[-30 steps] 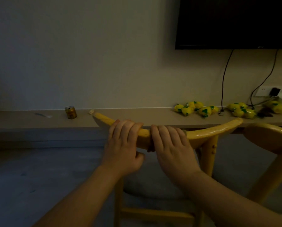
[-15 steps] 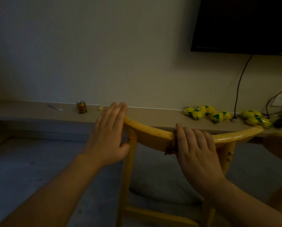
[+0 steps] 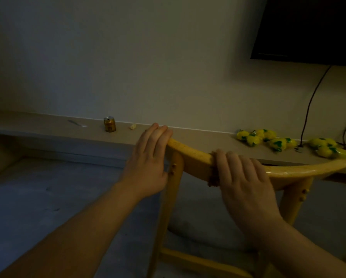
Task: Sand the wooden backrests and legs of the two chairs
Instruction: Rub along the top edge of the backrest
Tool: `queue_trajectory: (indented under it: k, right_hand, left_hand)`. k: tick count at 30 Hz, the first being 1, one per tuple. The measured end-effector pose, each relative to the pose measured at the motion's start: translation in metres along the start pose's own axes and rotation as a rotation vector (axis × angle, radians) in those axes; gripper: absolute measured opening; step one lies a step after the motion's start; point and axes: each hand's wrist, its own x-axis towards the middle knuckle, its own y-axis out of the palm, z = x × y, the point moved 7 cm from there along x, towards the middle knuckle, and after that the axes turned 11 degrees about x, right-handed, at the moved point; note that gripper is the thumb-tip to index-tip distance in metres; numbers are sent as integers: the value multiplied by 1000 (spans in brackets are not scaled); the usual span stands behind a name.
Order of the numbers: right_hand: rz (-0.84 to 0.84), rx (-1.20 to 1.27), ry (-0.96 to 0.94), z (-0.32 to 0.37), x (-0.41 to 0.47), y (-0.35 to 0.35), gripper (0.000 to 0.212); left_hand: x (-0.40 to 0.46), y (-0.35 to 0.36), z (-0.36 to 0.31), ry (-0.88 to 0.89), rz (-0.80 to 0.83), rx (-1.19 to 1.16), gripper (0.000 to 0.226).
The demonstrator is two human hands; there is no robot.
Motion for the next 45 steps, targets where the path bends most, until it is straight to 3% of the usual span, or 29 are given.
queue_trajectory:
  k: [5,12,16,20,24,29,32,37,45]
  right_hand:
    - [-9,-66,91,14,9,6,54]
    - [-26,-105,40,74,53,6,48]
    - [-23,-79,-54,49,32,2,54]
    - [1,-118,-4,26,13,5,62]
    - [-31,-158,78,52,32,11,52]
    - [-82,-133,45,66,45,9,46]
    - [-76,-96,-36,46,29,8,54]
    - [-31,-101,24,11,1,8,69]
    - [-111,-113,149,72,44,12,43]
  left_hand:
    - [0,3,-4,-11,-44,23,90]
    - [1,-7,-6,9,-25,25,75]
    - [0,-7,-4,15,6,14,81]
    - [-2,-4,-4,-5,-5,3,82]
    - [-1,-1,-7,-30,-33,-10,85]
    - [0,-1,-4,-7,-42,-6,84]
    - [0,-1,-3,-7,-67,17,90]
    - [-2,1,-5,-43,-61,11,92]
    - [0,-2,-8,-65,-10,-28,89]
